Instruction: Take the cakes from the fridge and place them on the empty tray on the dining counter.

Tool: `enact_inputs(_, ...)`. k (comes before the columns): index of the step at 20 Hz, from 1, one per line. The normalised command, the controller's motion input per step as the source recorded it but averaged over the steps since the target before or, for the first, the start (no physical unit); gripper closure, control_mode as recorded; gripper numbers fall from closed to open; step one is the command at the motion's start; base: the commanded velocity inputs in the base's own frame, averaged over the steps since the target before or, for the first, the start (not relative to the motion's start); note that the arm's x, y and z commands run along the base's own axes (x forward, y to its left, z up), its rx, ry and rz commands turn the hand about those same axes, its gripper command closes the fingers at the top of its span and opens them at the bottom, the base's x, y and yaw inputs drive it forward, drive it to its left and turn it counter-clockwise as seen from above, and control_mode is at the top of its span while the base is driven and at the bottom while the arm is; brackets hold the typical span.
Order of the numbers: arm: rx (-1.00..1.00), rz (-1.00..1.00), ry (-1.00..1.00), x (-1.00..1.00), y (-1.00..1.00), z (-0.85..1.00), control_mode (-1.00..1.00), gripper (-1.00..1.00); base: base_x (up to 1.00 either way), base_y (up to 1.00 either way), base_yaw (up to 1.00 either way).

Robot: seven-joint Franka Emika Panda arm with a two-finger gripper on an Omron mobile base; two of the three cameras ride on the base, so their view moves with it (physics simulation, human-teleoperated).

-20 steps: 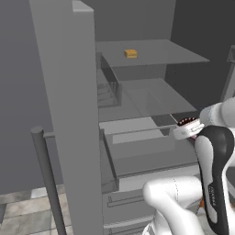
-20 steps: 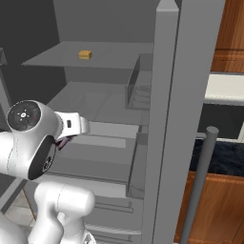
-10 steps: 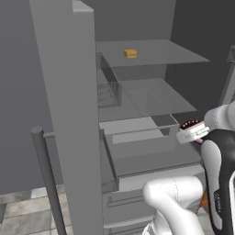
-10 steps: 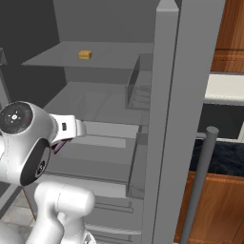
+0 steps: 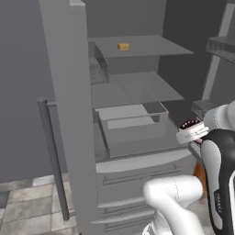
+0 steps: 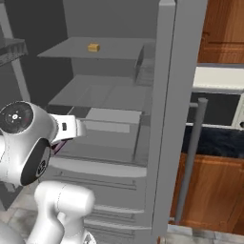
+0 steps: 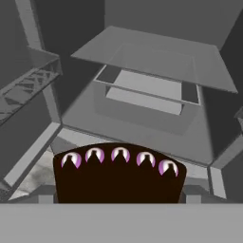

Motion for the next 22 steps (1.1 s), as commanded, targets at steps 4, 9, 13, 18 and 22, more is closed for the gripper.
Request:
enact_inputs(4, 0.00, 0.00, 0.00, 0.00, 0.00, 0.00, 1.00, 1.00, -0.97, 0.00, 0.00)
enact_inputs(9, 0.00, 0.00, 0.00, 0.00, 0.00, 0.00, 1.00, 1.00, -0.88, 0.00, 0.00)
enact_inputs(13, 0.00, 0.00, 0.00, 0.00, 0.00, 0.00, 1.00, 1.00, -0.75, 0.00, -0.03)
enact_inputs(18, 0.00, 0.00, 0.00, 0.00, 0.00, 0.00, 1.00, 1.00, -0.42, 0.00, -0.19)
enact_inputs(22, 0.00, 0.00, 0.00, 0.00, 0.00, 0.00, 1.00, 1.00, -0.20, 0.00, -0.28)
